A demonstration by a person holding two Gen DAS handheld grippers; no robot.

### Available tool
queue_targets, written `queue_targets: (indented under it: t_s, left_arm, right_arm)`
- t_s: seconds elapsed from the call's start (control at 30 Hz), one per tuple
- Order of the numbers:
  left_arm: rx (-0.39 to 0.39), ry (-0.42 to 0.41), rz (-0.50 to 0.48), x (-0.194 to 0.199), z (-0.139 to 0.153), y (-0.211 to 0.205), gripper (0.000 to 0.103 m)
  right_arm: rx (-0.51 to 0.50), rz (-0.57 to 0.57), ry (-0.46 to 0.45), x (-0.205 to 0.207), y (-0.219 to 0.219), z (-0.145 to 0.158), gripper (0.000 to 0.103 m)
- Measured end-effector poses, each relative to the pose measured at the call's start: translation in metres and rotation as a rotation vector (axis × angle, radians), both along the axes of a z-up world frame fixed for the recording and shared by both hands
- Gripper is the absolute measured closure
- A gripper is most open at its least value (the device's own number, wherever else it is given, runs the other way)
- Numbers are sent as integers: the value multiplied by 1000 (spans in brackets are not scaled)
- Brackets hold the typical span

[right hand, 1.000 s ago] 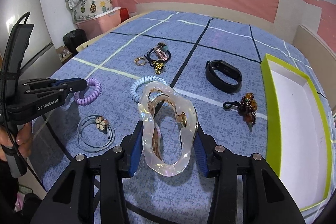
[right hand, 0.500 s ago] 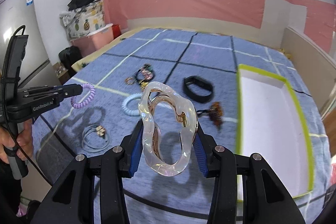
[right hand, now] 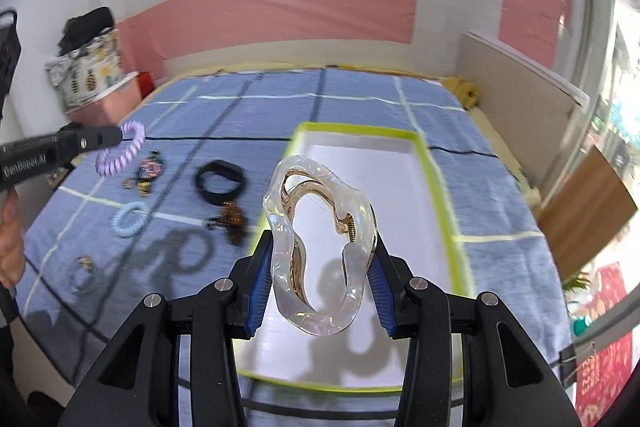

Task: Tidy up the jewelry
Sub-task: 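Carry the claw clip and lilac tie into the green box and release both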

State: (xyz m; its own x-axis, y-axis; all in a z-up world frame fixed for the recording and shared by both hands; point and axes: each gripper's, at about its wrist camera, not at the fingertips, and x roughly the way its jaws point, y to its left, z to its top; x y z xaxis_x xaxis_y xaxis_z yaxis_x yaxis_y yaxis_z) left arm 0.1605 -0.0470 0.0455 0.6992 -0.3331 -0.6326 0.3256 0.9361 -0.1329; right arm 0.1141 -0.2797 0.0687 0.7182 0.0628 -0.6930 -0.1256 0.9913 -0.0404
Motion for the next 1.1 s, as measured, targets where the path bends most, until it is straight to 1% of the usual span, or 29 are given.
queue_targets:
  t_s: [0.13,0.27,0.43,0.63,0.73,0.83,0.93,1.1]
  left_arm:
    - [-6,13,-77,25,0,-35,94]
    - [-4,39,-138,49,-7,-67,94]
    - [36,77,-178,81,-21,-103,94]
    - [79,144,-189,112,-47,-133,94]
    - [111,169,-175,120,-56,-139,94]
    - [134,187,-160,129,-64,-142,94]
    - [143,212,-151,135,-70,-143,93]
    - [147,223,-156,138,-76,-148,92]
  right_arm:
    - [1,-45,33,8,-23,-12,58]
    - [1,-67,63,14,-35,-21,58]
    - [3,-75,100,25,-45,-33,58]
    - [3,-72,120,35,-46,-40,58]
    - [-14,-65,146,40,-42,-44,58]
    - [-15,-63,148,40,-42,-44,58]
    - [-18,-59,154,39,-42,-44,58]
    - [-6,-58,156,38,-43,-43,57]
